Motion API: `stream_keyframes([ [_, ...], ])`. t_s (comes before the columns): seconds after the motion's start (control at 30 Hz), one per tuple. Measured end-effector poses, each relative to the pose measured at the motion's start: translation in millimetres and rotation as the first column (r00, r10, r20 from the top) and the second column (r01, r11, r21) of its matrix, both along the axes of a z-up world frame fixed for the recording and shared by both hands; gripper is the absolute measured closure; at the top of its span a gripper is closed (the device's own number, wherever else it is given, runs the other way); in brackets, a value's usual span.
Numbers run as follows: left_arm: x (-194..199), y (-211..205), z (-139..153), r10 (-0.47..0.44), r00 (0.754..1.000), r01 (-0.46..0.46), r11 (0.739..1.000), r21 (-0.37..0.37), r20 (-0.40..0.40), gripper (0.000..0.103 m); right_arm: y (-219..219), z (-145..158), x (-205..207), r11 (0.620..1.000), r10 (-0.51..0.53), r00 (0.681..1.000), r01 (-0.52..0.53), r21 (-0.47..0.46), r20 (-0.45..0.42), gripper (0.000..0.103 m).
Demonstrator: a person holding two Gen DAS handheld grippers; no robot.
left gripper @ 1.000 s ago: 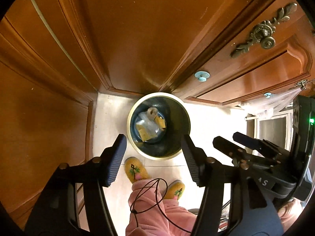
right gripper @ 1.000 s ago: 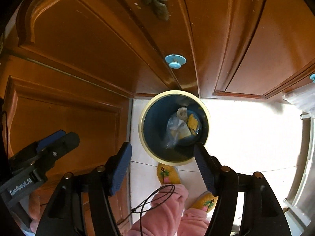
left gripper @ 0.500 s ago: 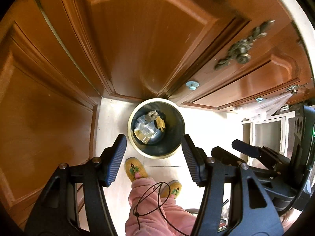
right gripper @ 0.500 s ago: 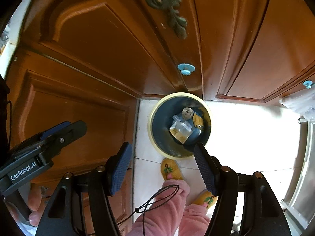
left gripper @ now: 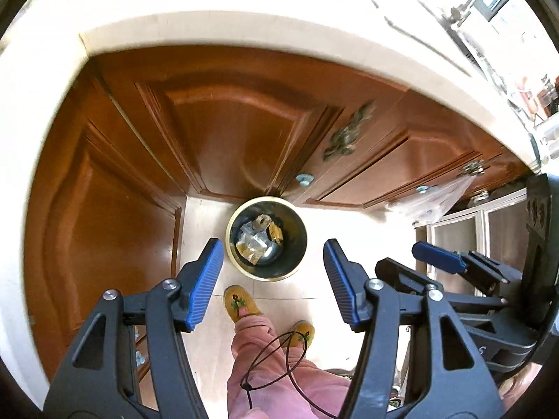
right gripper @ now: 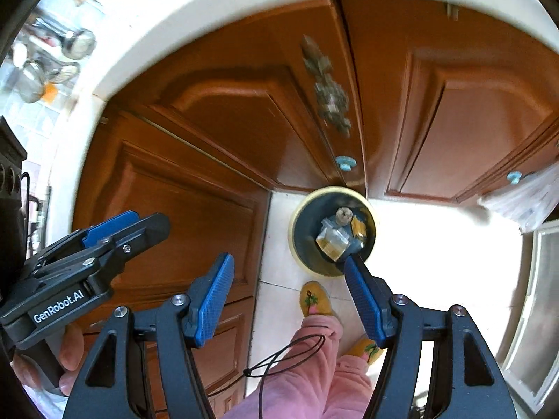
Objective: Collect trash
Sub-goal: 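Raise both open tools back toward the counter and the silver wrapper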
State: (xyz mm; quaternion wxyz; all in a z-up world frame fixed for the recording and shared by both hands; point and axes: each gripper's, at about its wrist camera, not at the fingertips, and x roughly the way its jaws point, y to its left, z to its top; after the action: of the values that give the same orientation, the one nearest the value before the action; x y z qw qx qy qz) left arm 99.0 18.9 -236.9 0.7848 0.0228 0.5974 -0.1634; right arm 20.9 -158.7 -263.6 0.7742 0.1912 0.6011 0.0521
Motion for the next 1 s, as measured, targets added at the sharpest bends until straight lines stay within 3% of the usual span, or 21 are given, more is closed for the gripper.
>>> stream_keyframes([
  [0.37,-8.6,-3.6,125.0,-0.025,0.99,0.023,1.0,0.017,0.137,0.041,-10.7,138.9,5.6,0.998,0.051,0.985,-0.044,-0.043,0.165,0.036],
  [0.57,2.3,-5.7,171.4,-0.037,0.981,0.033,0.999,0.025,0.19,0.041,-20.9,202.0,22.1,0.998,0.049,0.968,-0.038,-0.05,0.246,0.036],
  [0.7,18.1,-4.2,188.4,-0.04,0.975,0.035,0.999,0.025,0.217,0.041,-26.4,233.2,35.5,0.998,0.043,0.956,-0.028,-0.056,0.289,0.036],
  [1.0,73.7,1.5,225.4,-0.03,0.959,0.031,1.0,0.003,0.282,0.041,-32.3,262.5,73.1,0.997,0.004,0.933,0.024,-0.072,0.36,0.036],
])
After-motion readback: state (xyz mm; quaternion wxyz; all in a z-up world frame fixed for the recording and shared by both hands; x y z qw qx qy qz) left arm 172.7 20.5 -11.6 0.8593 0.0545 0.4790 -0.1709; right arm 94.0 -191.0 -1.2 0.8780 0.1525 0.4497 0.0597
